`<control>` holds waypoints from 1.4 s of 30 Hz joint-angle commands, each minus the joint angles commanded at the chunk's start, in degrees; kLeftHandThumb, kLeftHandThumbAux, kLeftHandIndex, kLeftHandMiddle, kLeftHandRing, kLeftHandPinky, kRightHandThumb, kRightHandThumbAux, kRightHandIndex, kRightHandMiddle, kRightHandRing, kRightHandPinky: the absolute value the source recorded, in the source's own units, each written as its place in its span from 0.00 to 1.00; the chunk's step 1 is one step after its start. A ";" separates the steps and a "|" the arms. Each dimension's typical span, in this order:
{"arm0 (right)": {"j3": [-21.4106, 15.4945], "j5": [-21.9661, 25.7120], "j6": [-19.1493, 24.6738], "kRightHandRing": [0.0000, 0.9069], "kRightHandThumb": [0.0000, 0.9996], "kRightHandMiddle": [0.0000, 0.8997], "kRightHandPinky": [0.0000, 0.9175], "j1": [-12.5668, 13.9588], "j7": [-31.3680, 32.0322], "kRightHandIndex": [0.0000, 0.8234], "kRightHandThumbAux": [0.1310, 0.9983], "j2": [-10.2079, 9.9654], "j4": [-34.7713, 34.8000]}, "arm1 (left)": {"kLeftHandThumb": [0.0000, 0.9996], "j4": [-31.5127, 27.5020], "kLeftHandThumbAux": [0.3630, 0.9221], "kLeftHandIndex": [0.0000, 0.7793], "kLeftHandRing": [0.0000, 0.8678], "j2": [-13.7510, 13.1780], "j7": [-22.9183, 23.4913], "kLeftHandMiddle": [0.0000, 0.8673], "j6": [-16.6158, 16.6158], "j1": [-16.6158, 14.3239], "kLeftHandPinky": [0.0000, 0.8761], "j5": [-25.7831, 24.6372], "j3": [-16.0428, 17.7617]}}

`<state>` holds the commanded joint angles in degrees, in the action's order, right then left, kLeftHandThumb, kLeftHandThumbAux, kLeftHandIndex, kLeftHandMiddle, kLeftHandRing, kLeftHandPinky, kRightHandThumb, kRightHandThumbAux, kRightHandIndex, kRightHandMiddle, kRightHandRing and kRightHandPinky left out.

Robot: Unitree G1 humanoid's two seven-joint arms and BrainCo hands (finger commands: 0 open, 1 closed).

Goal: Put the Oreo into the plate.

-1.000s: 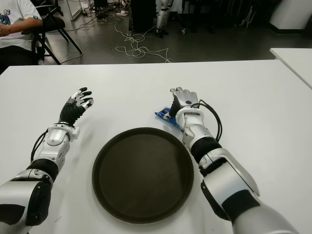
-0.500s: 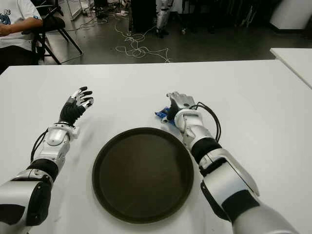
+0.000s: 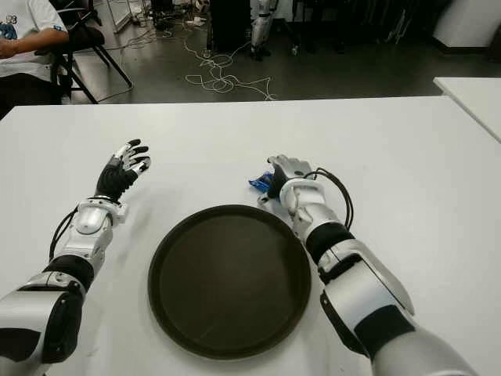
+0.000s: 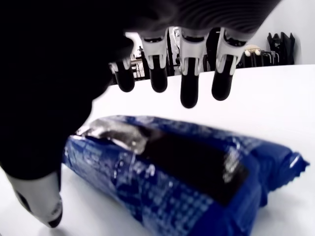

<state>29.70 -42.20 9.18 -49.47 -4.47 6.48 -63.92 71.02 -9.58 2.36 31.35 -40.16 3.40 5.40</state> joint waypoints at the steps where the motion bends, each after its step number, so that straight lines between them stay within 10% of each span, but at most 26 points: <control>1: 0.04 0.03 -0.04 0.18 0.00 0.15 0.20 -0.06 -0.09 0.17 0.65 -0.03 -0.24 | 0.15 0.02 0.48 0.11 0.19 0.00 -0.01 0.21 -0.08 -0.04 0.16 -0.02 0.01; 42: 1.03 2.17 -2.27 0.23 0.00 0.20 0.25 -1.14 1.06 0.22 0.64 -1.22 -6.10 | 0.17 0.05 0.48 0.11 0.19 -0.34 0.35 0.21 0.19 0.05 0.17 -0.27 0.34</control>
<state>30.73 -40.02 6.91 -50.61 -3.41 5.26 -70.02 71.06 -9.91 2.70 31.54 -40.11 3.13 5.74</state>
